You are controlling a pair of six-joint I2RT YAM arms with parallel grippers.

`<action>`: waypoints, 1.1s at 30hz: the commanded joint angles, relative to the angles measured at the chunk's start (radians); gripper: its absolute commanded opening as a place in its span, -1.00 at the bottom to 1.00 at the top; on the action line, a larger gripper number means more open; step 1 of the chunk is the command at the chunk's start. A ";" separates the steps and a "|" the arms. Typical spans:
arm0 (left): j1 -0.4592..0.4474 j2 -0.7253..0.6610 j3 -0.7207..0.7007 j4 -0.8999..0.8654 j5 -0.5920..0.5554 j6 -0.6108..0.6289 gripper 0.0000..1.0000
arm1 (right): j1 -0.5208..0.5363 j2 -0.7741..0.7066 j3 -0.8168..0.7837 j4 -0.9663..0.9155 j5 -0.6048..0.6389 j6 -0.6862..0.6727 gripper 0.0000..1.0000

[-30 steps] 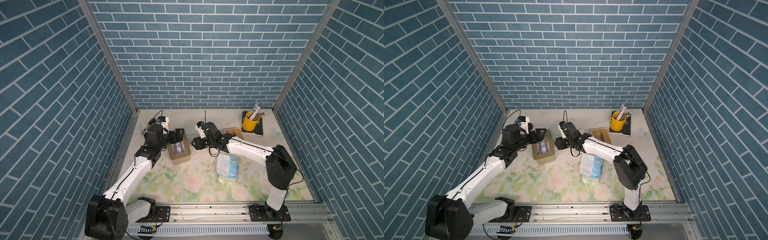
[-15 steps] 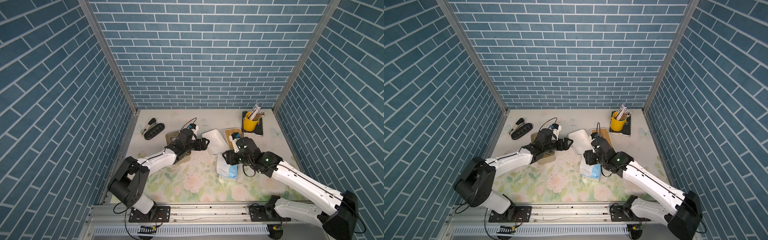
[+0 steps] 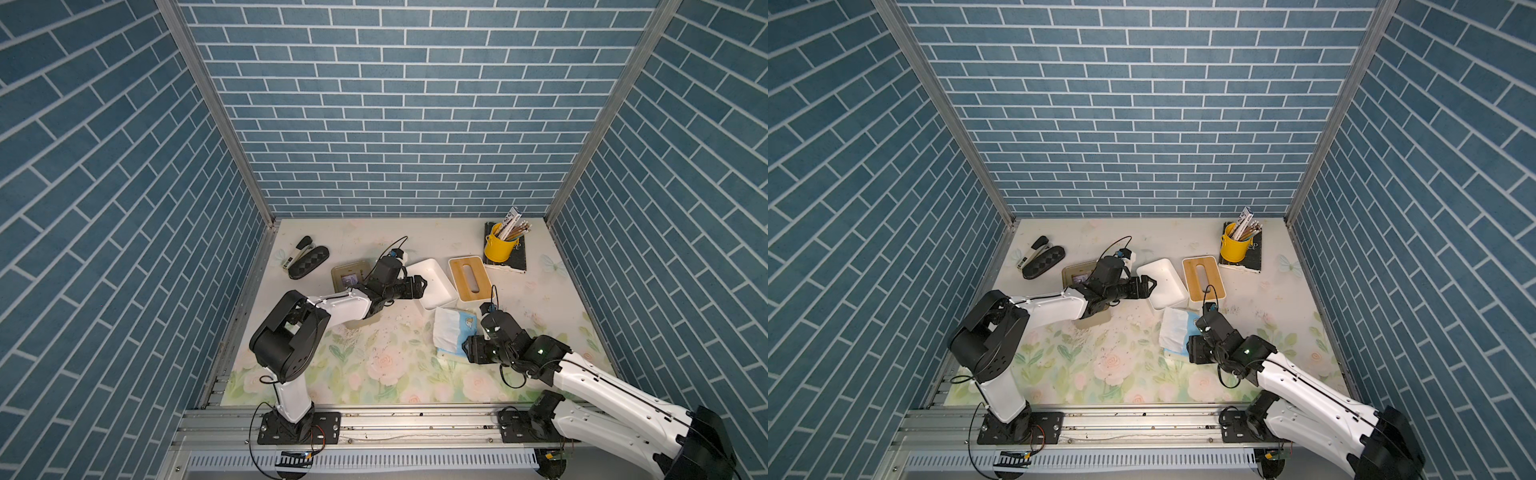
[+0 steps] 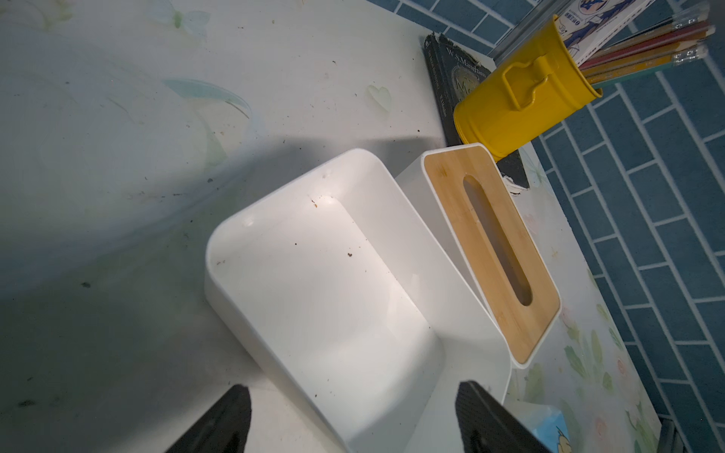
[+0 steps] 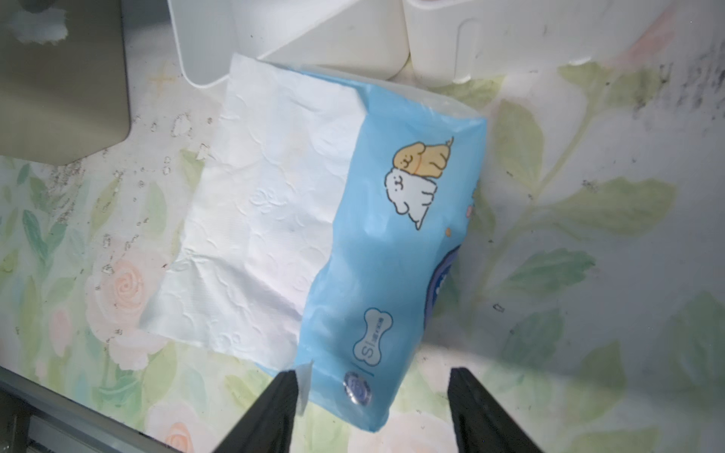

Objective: Put the tissue paper into the tissue box
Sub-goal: Pick up the paper towel from the center of the board.

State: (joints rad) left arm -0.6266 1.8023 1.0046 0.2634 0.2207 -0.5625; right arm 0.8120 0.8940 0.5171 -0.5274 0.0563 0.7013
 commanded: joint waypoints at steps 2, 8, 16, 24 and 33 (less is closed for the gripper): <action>-0.005 0.038 0.034 -0.029 -0.025 0.031 0.73 | -0.028 0.010 -0.048 0.061 -0.007 0.013 0.33; 0.003 0.081 0.082 -0.121 -0.084 0.088 0.72 | -0.087 0.034 -0.092 0.146 -0.049 -0.018 0.21; 0.055 0.093 0.088 -0.131 -0.090 0.131 0.71 | -0.099 0.144 -0.144 0.330 -0.181 -0.030 -0.17; 0.060 0.051 0.042 -0.085 -0.122 0.151 0.71 | -0.099 0.149 -0.180 0.417 -0.254 -0.026 -0.74; 0.063 -0.081 -0.054 -0.002 -0.229 0.158 0.71 | -0.099 0.038 -0.025 0.245 -0.257 -0.060 -0.98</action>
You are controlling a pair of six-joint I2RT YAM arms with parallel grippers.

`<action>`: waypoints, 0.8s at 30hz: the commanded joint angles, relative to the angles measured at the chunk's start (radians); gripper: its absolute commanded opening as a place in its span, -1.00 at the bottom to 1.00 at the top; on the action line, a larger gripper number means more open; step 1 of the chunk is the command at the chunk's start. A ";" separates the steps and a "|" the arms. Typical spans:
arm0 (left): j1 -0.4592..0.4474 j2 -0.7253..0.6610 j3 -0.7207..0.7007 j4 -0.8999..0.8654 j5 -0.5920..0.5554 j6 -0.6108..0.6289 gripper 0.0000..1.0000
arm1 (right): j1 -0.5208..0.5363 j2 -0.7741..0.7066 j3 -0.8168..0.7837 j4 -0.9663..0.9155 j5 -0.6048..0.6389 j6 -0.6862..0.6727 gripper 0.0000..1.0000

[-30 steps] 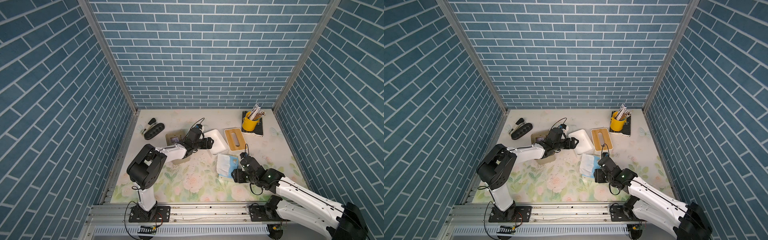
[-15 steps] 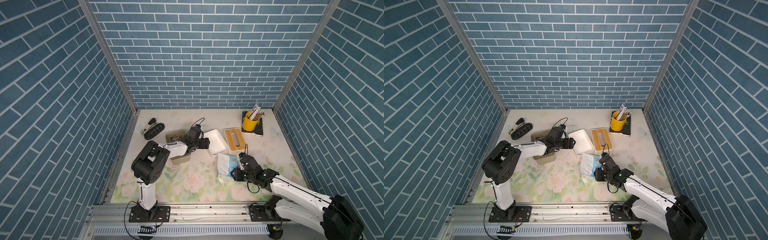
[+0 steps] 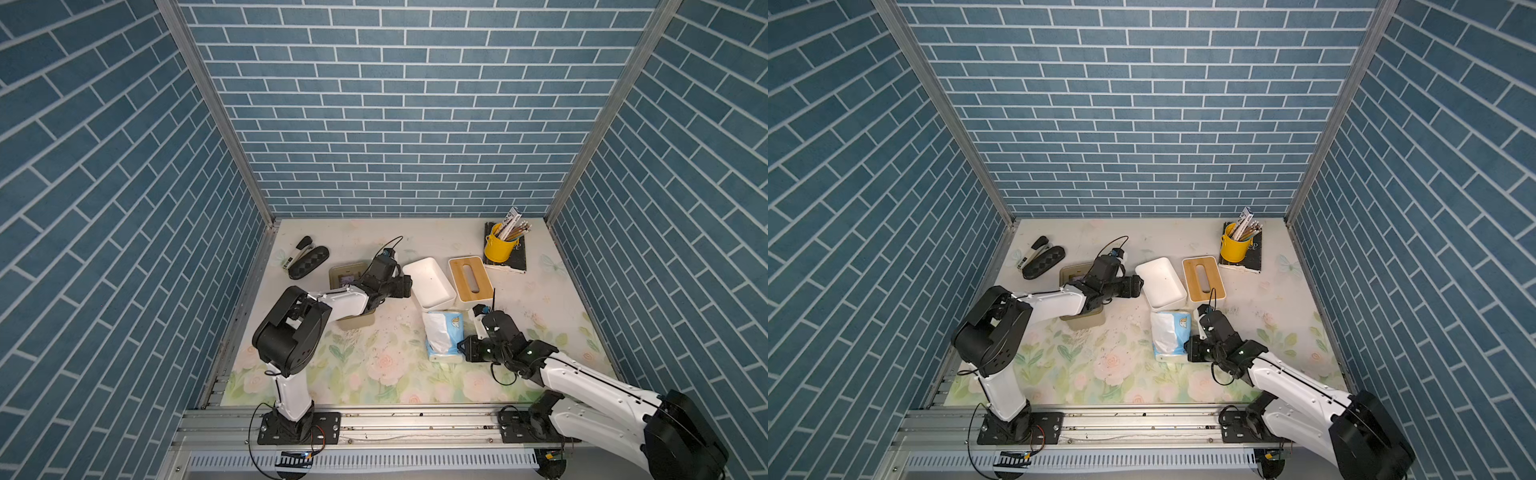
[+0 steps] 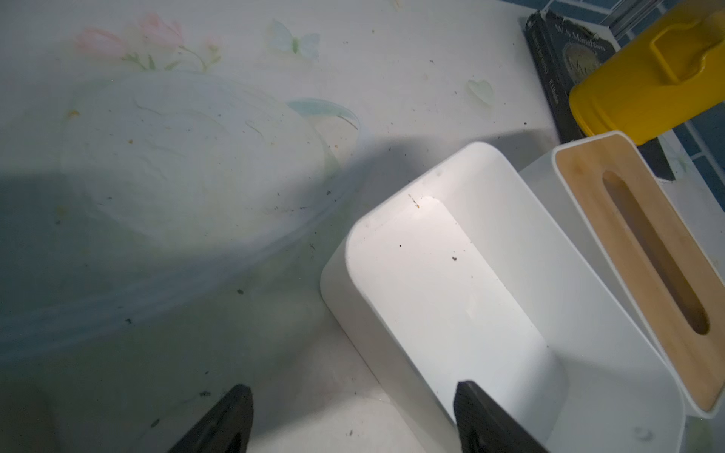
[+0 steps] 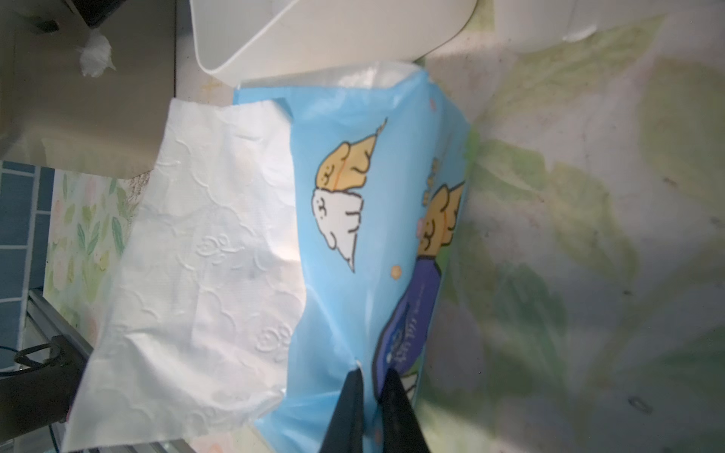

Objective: Put the tissue paper into the tissue box
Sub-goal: Pick up the paper towel from the center of the board, then place the paper towel in the tissue box.

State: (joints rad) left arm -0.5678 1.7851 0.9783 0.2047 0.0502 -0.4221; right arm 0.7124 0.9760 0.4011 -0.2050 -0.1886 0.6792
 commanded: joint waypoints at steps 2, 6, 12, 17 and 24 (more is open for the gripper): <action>0.004 -0.105 -0.050 0.079 -0.075 0.020 0.71 | 0.001 -0.059 0.148 -0.126 -0.011 -0.053 -0.98; 0.005 -0.178 -0.111 0.128 -0.121 0.038 0.71 | 0.001 -0.067 0.254 -0.201 -0.013 -0.085 -0.98; 0.006 -0.192 -0.128 0.136 -0.146 0.043 0.72 | 0.000 -0.010 0.395 -0.255 0.023 -0.164 -0.98; 0.005 -0.169 -0.121 0.137 -0.133 0.038 0.72 | -0.040 0.139 0.531 -0.268 0.076 -0.286 -0.98; 0.005 -0.148 -0.116 0.134 -0.130 0.040 0.72 | -0.122 0.369 0.699 -0.249 0.065 -0.409 -0.98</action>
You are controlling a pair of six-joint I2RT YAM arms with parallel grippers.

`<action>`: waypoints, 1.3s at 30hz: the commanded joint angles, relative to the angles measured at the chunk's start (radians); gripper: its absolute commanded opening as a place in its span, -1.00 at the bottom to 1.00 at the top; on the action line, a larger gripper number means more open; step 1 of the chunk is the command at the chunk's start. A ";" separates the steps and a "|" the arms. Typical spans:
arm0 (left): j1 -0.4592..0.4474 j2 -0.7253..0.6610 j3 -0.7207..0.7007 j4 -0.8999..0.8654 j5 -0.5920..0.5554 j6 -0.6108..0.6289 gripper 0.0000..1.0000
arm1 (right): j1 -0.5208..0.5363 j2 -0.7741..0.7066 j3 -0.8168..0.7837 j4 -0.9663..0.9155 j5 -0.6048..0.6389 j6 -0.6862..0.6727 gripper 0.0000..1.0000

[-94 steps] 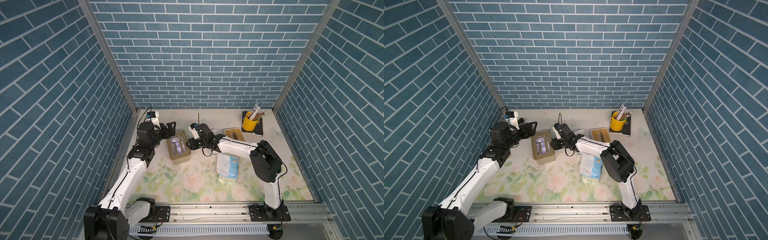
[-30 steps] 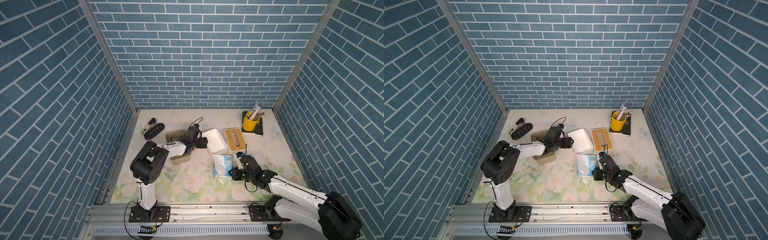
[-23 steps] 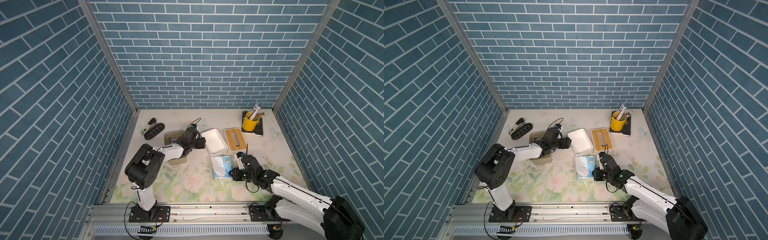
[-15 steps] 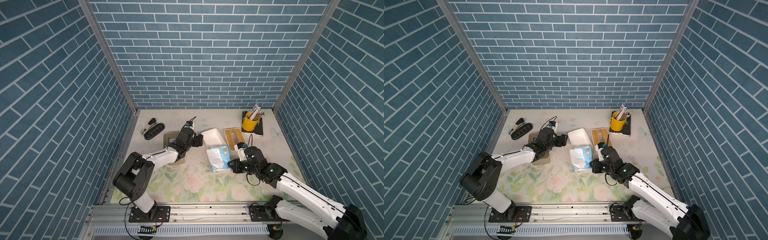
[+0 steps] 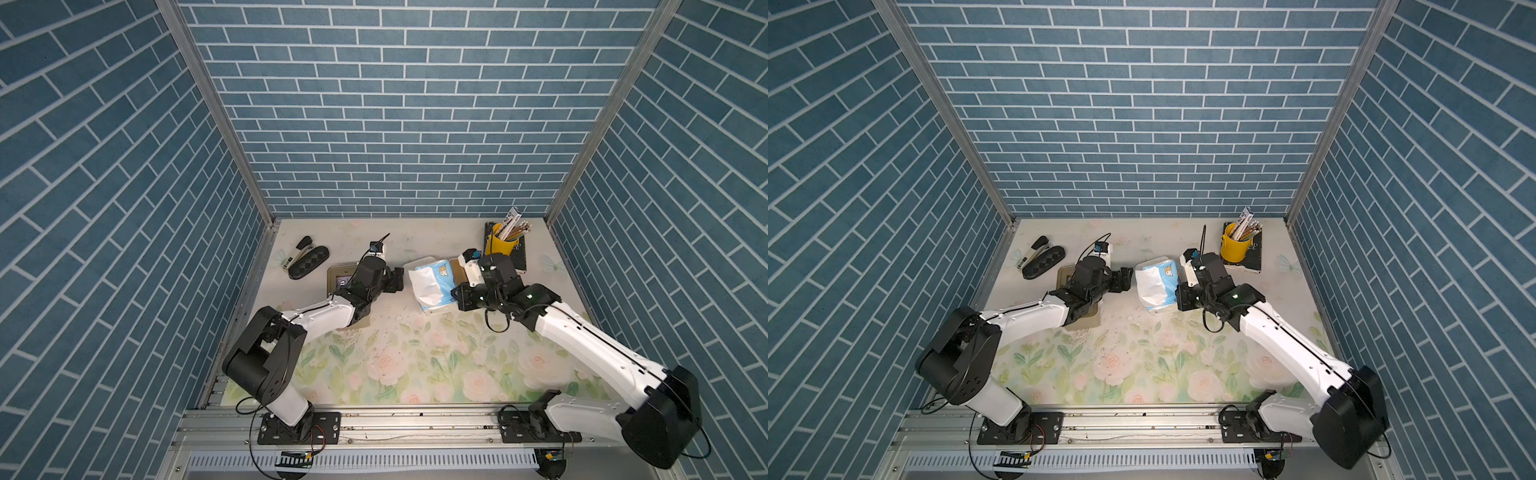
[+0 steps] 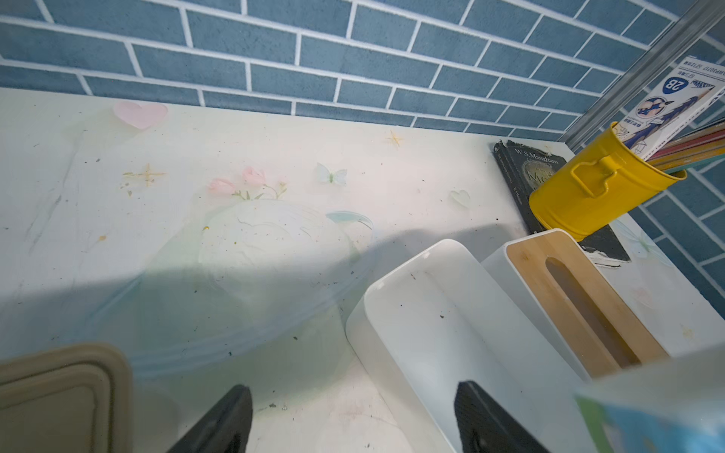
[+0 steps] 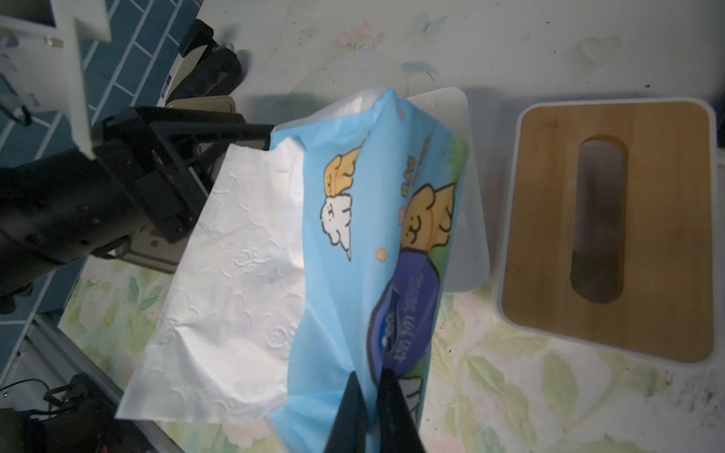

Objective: Put the tissue paper into the tissue box
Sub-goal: Place the paper towel in the tissue box.

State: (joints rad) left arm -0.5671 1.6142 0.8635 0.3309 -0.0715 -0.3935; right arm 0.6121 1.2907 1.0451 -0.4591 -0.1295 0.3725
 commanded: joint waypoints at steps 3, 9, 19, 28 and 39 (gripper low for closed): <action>0.005 0.041 0.004 0.006 -0.004 0.013 0.72 | -0.048 0.141 0.101 0.027 -0.014 -0.140 -0.98; 0.004 0.071 0.014 -0.002 -0.004 0.011 0.72 | -0.086 0.279 0.137 0.079 -0.092 -0.184 -0.98; 0.004 0.116 0.040 -0.022 0.018 0.015 0.72 | -0.088 0.443 0.188 0.080 -0.143 -0.219 -0.97; 0.005 0.145 0.058 -0.038 0.033 0.011 0.72 | -0.084 0.387 0.080 0.153 -0.244 -0.041 -0.92; 0.005 0.145 0.054 -0.036 0.044 0.009 0.73 | -0.059 0.338 -0.029 0.335 -0.296 0.117 -0.90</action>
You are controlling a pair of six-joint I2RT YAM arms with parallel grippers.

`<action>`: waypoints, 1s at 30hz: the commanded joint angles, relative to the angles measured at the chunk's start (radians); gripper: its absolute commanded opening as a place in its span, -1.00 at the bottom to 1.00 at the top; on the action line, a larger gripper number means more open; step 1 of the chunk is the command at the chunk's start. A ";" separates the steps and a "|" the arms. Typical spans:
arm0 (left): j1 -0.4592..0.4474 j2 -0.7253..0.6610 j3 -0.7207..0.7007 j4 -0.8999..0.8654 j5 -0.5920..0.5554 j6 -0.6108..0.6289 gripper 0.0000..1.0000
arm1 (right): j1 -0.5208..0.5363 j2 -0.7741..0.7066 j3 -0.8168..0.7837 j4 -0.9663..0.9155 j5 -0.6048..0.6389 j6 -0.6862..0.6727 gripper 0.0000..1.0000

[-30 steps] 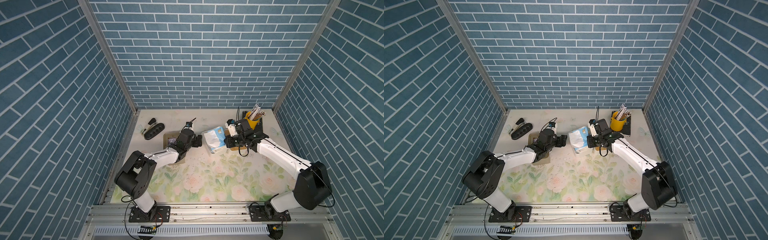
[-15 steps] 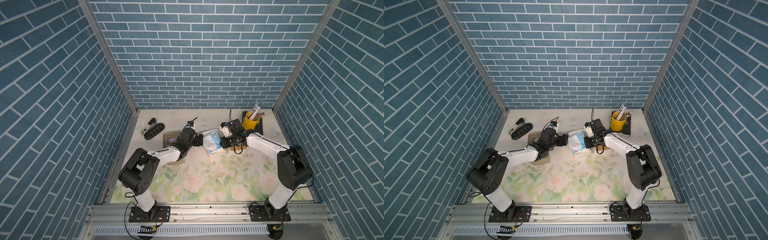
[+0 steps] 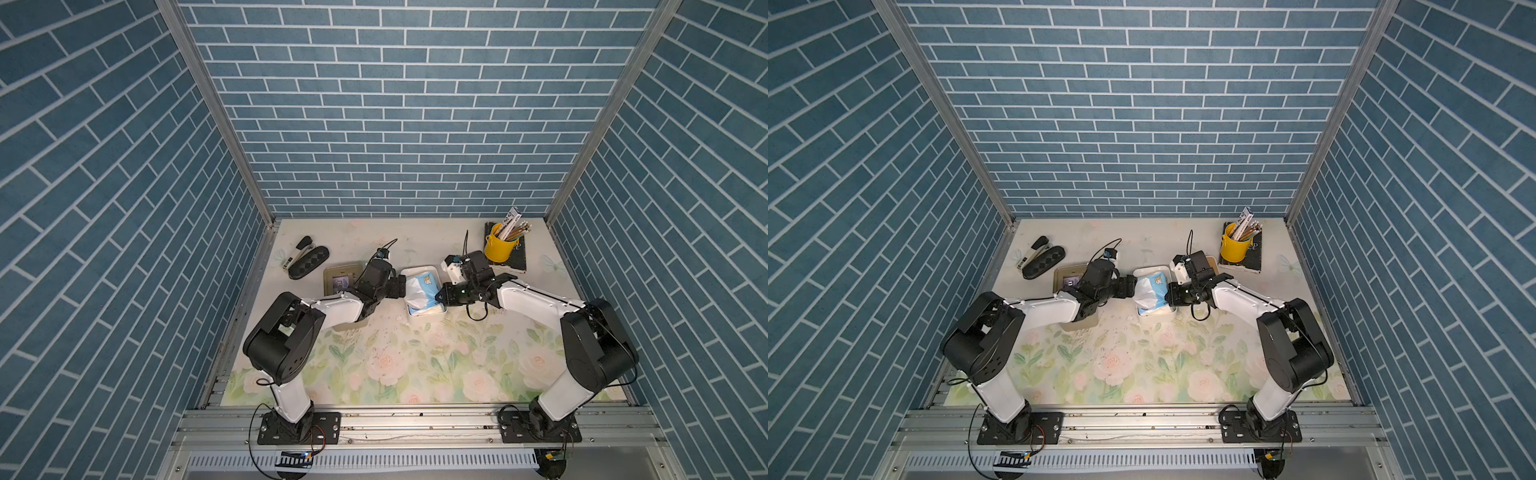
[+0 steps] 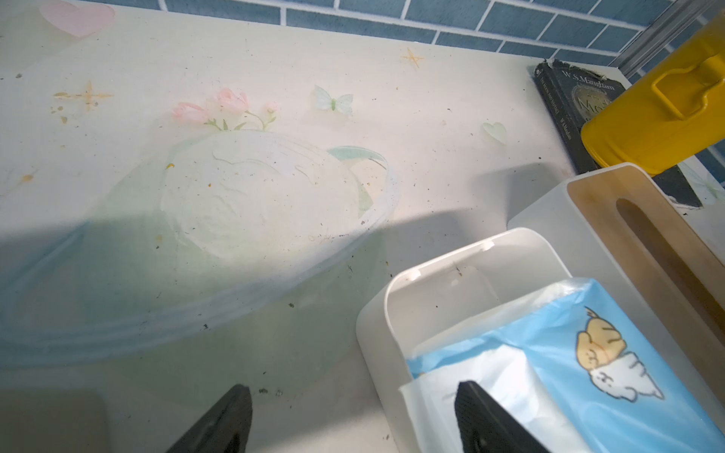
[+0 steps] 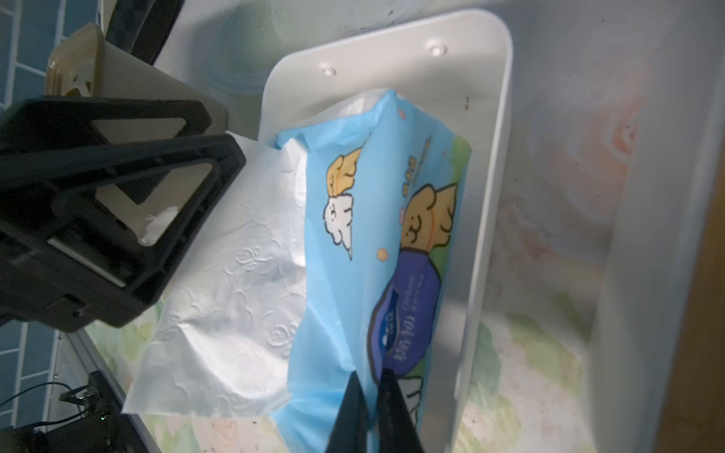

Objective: Put the tissue paper into the tissue box
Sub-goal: Place the paper towel in the tissue box.

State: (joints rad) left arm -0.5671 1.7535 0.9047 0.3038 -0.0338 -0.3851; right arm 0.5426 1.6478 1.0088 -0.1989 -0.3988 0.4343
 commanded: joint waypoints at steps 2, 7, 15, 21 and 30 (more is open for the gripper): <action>0.005 0.004 0.013 -0.009 0.007 0.001 0.72 | 0.014 -0.005 0.022 0.067 -0.007 0.054 -0.86; 0.005 0.006 0.013 -0.011 0.006 0.003 0.72 | 0.015 0.035 0.069 0.025 0.067 0.030 -0.85; 0.005 0.010 0.014 -0.014 0.003 0.005 0.73 | 0.018 0.091 0.112 -0.043 0.119 -0.024 -0.72; 0.005 0.008 0.016 -0.014 -0.001 0.006 0.73 | 0.023 0.104 0.120 -0.059 0.098 -0.047 -0.53; 0.005 0.011 0.014 -0.014 -0.005 0.008 0.72 | 0.032 0.033 0.175 -0.143 0.169 -0.095 -0.13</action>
State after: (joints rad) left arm -0.5671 1.7535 0.9047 0.3035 -0.0326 -0.3843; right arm 0.5697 1.7367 1.1339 -0.2768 -0.2855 0.3866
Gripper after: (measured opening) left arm 0.863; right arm 0.421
